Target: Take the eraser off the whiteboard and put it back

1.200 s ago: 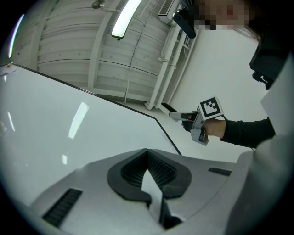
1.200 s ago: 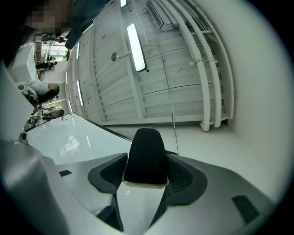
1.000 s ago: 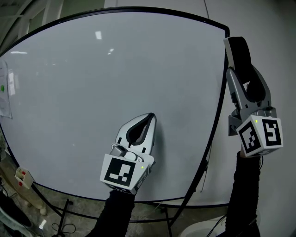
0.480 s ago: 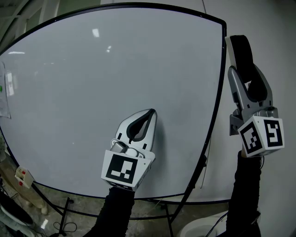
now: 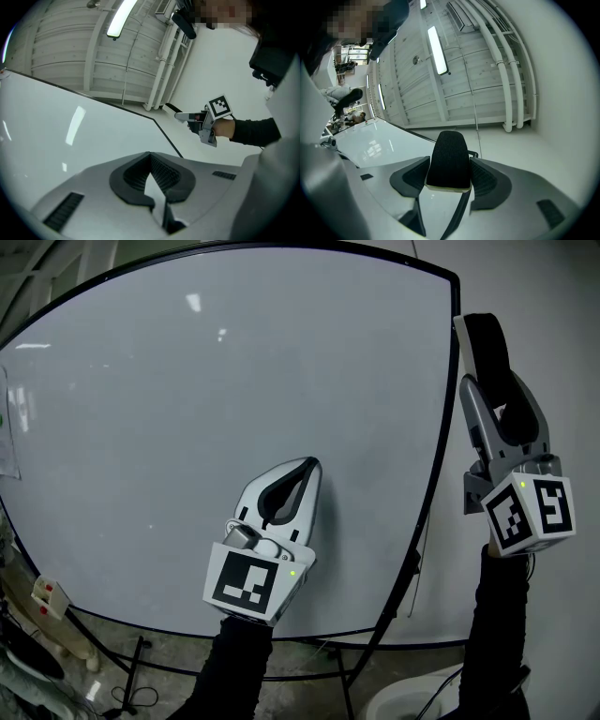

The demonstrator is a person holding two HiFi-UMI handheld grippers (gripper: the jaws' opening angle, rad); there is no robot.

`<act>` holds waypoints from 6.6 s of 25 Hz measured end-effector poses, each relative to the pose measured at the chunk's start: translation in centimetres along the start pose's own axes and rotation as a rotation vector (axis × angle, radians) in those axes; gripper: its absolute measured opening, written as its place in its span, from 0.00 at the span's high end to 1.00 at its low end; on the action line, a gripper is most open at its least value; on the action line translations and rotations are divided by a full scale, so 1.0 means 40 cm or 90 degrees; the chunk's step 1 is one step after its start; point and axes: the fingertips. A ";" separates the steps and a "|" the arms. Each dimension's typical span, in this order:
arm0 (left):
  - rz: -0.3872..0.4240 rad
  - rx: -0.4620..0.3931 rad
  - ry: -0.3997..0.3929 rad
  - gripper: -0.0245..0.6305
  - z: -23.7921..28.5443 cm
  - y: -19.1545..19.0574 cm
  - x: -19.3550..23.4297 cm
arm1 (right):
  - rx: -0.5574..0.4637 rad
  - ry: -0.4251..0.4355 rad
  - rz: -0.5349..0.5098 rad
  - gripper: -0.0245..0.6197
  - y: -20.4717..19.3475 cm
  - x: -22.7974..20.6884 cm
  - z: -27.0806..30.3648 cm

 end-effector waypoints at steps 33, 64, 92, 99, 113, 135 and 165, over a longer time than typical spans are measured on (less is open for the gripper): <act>-0.009 0.116 0.053 0.95 -0.104 -0.147 -0.065 | 0.114 0.039 0.070 0.53 -0.269 0.018 -0.290; -0.099 0.176 0.033 0.95 -0.236 -0.263 -0.241 | 0.349 0.066 0.143 0.53 -0.559 0.152 -0.780; -0.143 0.223 -0.021 0.95 -0.281 -0.375 -0.266 | 0.572 -0.018 0.155 0.53 -0.935 0.223 -1.066; -0.154 0.225 -0.019 0.95 -0.294 -0.395 -0.262 | 0.598 -0.016 0.156 0.53 -0.984 0.246 -1.087; -0.169 0.244 -0.017 0.95 -0.305 -0.441 -0.265 | 0.655 -0.014 0.154 0.53 -1.084 0.274 -1.118; -0.134 0.279 -0.002 0.95 -0.337 -0.477 -0.226 | 0.713 0.001 0.162 0.53 -1.194 0.323 -1.116; -0.147 0.261 -0.005 0.95 -0.344 -0.479 -0.199 | 0.777 0.003 0.089 0.53 -1.207 0.338 -1.114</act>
Point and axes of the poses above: the fingertips, and each gripper's own axes: z forward along the fingers, x to its left, y out of its top, and after that the axes turned 14 degrees about -y, right-handed
